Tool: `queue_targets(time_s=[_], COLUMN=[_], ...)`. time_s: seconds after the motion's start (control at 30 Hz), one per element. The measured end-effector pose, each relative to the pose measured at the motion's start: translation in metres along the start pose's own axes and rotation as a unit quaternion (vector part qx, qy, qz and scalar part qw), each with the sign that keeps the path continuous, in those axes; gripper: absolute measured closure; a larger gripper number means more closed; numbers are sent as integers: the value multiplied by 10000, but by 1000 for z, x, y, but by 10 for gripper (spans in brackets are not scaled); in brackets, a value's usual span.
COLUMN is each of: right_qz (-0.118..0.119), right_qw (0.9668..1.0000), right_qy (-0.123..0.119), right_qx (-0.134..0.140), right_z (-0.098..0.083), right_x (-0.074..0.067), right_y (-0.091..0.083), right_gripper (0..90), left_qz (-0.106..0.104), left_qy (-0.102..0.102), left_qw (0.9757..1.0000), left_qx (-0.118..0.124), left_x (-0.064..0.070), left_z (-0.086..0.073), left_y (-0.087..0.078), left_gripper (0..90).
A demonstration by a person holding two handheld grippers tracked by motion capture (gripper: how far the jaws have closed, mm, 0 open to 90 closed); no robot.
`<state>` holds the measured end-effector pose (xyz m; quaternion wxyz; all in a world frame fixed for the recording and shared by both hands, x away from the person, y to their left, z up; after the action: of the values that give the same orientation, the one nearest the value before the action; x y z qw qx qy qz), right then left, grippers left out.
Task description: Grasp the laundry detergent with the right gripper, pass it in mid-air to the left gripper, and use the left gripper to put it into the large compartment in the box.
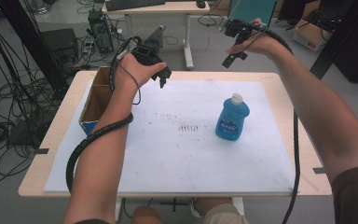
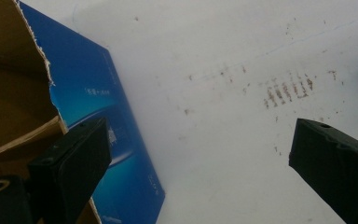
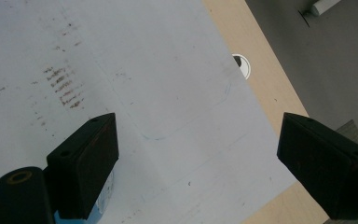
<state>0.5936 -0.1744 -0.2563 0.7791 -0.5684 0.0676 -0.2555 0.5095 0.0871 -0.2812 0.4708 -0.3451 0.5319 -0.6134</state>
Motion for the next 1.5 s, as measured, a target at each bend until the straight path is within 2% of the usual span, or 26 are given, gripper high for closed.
queue_targets(time_s=[0.17, 0.33, 0.5, 0.53, 0.57, 0.63, 0.87, 1.07, 1.13, 1.23, 1.37, 1.5], right_qz=[-25, -5, -66, -59, -62, -61, -22, 76, 115, 202, 288, 322], right_qw=[10000, 9996, 9991, 9987, 9985, 9983, 9961, 9938, 9911, 9879, 9851, 9835], right_qy=[-12, 175, 286, 367, 405, 387, 624, 764, 887, 923, 941, 872], right_qx=[41, 238, 300, 344, 352, 432, 622, 806, 990, 1227, 1413, 1549], right_z=[-9, -31, -65, -76, -81, -98, -150, -186, -197, -207, -221, -228], right_x=[2, 6, 14, 15, 15, 18, 15, 1, -9, -21, -39, -60], right_y=[-9, -23, -36, -40, -41, -45, -51, -44, -41, -34, -17, 6], right_gripper=[123, 123, 118, 116, 116, 114, 98, 81, 79, 76, 68, 61], left_qz=[11, 18, 26, 35, 41, 53, 47, 23, 8, 2, -24, -14], left_qy=[-4, -11, 39, 46, 57, 69, 155, 181, 199, 197, 173, 126], left_qw=[10000, 10000, 10000, 10000, 10000, 10000, 9999, 9998, 9998, 9998, 9998, 9999], left_qx=[-19, -15, -19, -14, -16, -19, -18, -29, -37, -61, -93, -82], left_x=[0, 1, 6, 6, 7, 10, 18, 21, 22, 21, 19, 16], left_z=[-3, -4, -3, -3, -3, -2, 1, 2, 2, 1, 0, 0], left_y=[1, 2, 1, 1, 1, 0, -1, 1, 2, 5, 8, 10], left_gripper=[60, 59, 59, 59, 59, 59, 59, 59, 59, 59, 58, 59])
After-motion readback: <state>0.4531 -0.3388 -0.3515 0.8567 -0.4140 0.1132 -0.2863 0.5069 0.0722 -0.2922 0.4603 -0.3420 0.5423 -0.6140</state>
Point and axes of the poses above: each handheld gripper's, and its own axes: y roughly forward along the jaws, z roughly out of its top, x roughly to its right, the point moved 8 cm from there along y, roughly forward along the jaws, and after that the axes turned 1 degree about -y, right-handed, at the moved point
